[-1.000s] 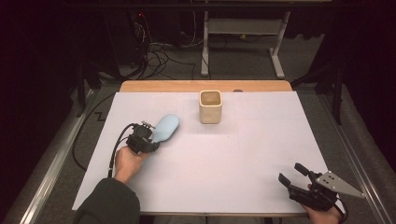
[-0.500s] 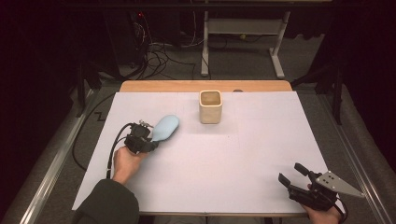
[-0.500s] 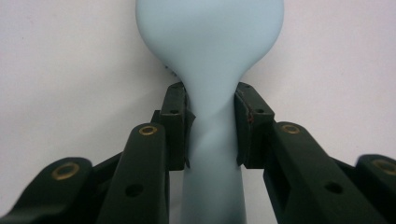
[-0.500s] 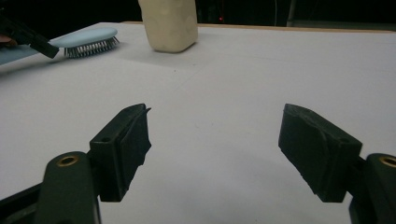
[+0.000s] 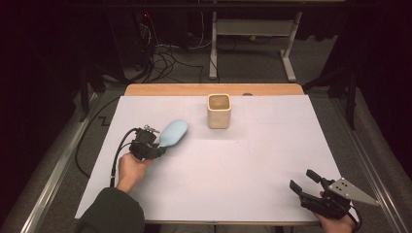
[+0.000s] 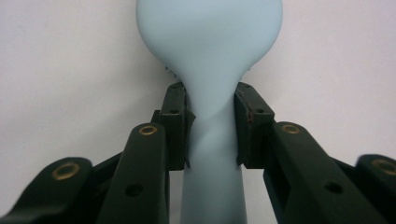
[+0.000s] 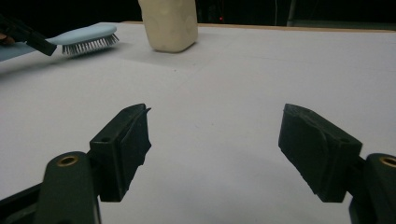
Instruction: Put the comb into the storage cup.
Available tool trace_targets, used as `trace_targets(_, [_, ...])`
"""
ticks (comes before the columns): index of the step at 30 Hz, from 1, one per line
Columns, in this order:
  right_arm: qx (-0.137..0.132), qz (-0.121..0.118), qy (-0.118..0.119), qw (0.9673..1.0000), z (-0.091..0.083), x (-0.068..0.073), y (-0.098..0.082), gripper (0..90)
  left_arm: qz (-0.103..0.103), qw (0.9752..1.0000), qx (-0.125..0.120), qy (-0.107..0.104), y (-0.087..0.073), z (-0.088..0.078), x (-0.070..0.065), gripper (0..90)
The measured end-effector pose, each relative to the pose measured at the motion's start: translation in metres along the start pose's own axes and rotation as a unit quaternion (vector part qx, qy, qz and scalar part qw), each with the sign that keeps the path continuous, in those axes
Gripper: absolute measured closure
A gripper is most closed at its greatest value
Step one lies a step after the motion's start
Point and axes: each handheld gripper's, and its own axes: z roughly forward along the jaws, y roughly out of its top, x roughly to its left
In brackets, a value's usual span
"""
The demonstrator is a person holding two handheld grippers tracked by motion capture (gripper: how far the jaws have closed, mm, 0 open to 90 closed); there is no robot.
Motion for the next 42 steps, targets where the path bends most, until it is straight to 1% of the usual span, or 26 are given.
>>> trace_targets(2, [0.001,-0.001,0.001,1.0,0.0,0.0,0.0,25.1,0.001,1.0,-0.006,-0.007,0.0,-0.002,-0.002,69.0])
trace_targets(4, [0.001,-0.001,0.001,1.0,0.0,0.0,0.0,25.1,0.002,0.9999,-0.008,-0.01,0.0,-0.003,-0.002,69.0])
trace_targets(6, [0.001,-0.001,0.001,1.0,0.0,0.0,0.0,25.1,0.003,0.9997,-0.016,-0.016,-0.001,-0.005,-0.003,69.0])
trace_targets(8, [0.001,-0.001,0.001,1.0,0.0,0.0,0.0,25.2,0.003,0.9996,-0.019,-0.019,-0.001,-0.006,-0.004,69.0])
trace_targets(9, [0.001,-0.001,0.001,1.0,0.0,0.0,0.0,25.1,0.005,0.9995,-0.022,-0.024,-0.001,-0.008,-0.005,69.0])
trace_targets(11, [0.001,-0.001,0.001,1.0,0.0,0.0,0.0,25.1,0.005,0.9994,-0.024,-0.025,-0.001,-0.009,-0.006,69.0])
trace_targets(12, [0.001,-0.001,0.001,1.0,0.0,0.0,0.0,25.1,0.009,0.9993,-0.025,-0.027,-0.002,-0.01,-0.008,69.0])
trace_targets(17, [0.001,-0.001,0.001,1.0,0.0,0.0,0.0,25.1,0.016,0.999,-0.029,-0.03,-0.003,-0.012,-0.012,69.0])
trace_targets(18, [0.001,-0.001,0.0,1.0,0.0,0.0,0.0,25.1,0.02,0.9987,-0.031,-0.034,-0.004,-0.014,-0.014,69.0])
trace_targets(19, [0.001,-0.001,0.0,1.0,0.0,0.0,0.0,25.1,0.021,0.9985,-0.035,-0.036,-0.004,-0.015,-0.016,69.0])
trace_targets(20, [0.001,-0.001,0.0,1.0,0.0,0.0,0.0,25.1,0.021,0.9985,-0.035,-0.036,-0.004,-0.015,-0.016,69.0])
trace_targets(21, [0.002,-0.001,0.0,1.0,0.0,0.0,0.0,25.1,0.024,0.9982,-0.036,-0.042,-0.005,-0.016,-0.018,69.0])
trace_targets(23, [0.002,-0.001,0.001,1.0,0.001,0.001,0.0,25.1,0.029,0.9978,-0.039,-0.045,-0.006,-0.017,-0.021,69.0])
trace_targets(27, [0.003,-0.001,0.0,1.0,0.001,0.0,0.0,25.2,0.033,0.9968,-0.049,-0.054,-0.008,-0.018,-0.026,69.0])
trace_targets(30, [0.002,-0.001,0.0,1.0,0.001,0.001,0.0,25.2,0.031,0.9961,-0.055,-0.062,-0.011,-0.019,-0.029,69.0])
trace_targets(34, [0.003,0.0,0.001,1.0,0.001,0.001,0.0,25.2,0.036,0.9956,-0.056,-0.066,-0.013,-0.02,-0.032,69.0])
trace_targets(37, [0.003,0.0,0.001,1.0,0.001,0.001,0.0,25.1,0.039,0.9947,-0.061,-0.074,-0.016,-0.022,-0.034,69.0])
trace_targets(41, [0.003,-0.001,0.001,1.0,0.001,0.001,0.0,25.1,0.044,0.9939,-0.065,-0.077,-0.02,-0.026,-0.038,69.0])
trace_targets(42, [0.004,-0.002,0.002,1.0,0.001,0.001,0.0,25.1,0.046,0.9935,-0.07,-0.078,-0.022,-0.028,-0.04,69.0])
